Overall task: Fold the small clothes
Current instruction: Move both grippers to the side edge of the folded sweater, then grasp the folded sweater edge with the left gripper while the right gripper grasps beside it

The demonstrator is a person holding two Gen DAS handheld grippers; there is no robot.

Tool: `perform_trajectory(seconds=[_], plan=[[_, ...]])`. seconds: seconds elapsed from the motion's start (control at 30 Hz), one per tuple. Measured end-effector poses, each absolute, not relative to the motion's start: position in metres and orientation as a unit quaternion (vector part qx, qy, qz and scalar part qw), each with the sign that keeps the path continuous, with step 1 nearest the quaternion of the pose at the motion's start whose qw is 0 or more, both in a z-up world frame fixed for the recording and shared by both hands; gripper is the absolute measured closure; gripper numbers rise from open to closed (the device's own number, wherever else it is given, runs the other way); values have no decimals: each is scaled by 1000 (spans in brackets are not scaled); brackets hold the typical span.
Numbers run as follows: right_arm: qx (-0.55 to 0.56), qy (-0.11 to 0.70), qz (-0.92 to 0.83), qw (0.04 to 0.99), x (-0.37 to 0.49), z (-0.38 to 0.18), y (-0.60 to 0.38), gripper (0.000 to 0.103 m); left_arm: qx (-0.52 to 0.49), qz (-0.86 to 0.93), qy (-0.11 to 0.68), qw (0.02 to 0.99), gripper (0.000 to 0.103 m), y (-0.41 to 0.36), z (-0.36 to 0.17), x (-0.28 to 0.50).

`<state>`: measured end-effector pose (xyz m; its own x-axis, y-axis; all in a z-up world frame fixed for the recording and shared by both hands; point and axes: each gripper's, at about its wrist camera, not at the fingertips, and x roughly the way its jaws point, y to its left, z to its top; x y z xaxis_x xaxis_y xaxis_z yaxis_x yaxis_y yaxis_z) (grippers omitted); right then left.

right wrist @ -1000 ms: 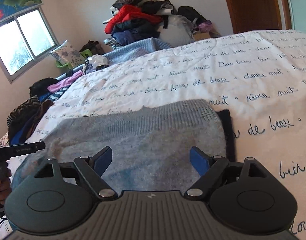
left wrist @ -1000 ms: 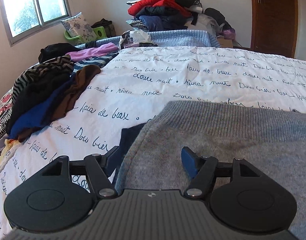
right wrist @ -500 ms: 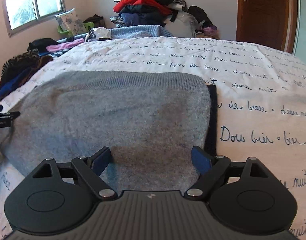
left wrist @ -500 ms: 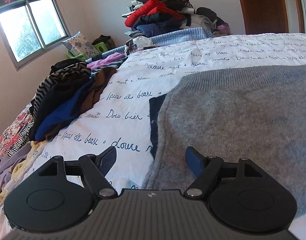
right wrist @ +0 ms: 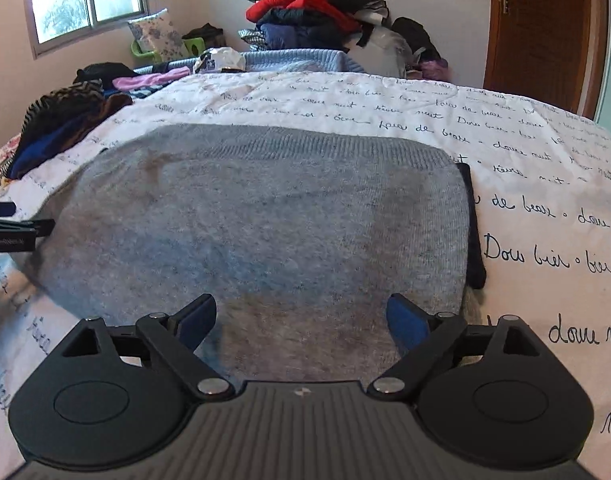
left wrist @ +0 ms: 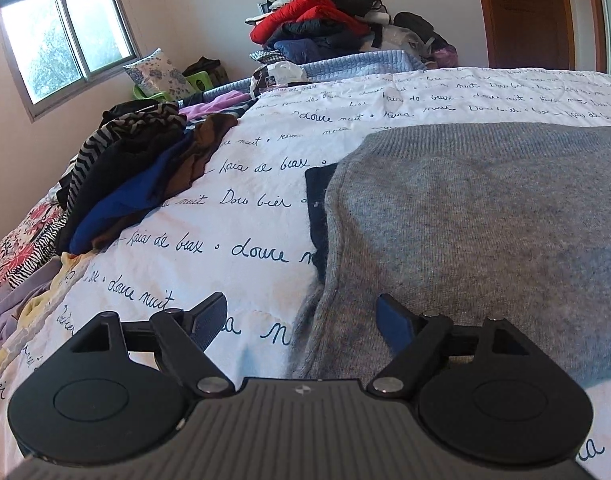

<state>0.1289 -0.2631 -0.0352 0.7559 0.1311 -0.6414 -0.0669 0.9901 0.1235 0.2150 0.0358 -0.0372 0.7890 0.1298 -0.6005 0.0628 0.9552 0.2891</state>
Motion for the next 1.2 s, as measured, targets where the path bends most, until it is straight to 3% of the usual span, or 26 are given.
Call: perform_trajectory(seconds=[0.6,0.87,1.2], plan=[[-50,301,124,944,114,-19,-163,10,132,33,318,938,17,58,-21,224],[-148,271,139,941,112,-27,-109,10,21,-6,356,934,15,91,-3,274],[-296,238,138,915,109,-61,-43,10,-94,-92,427,895,15,110,-21,337]])
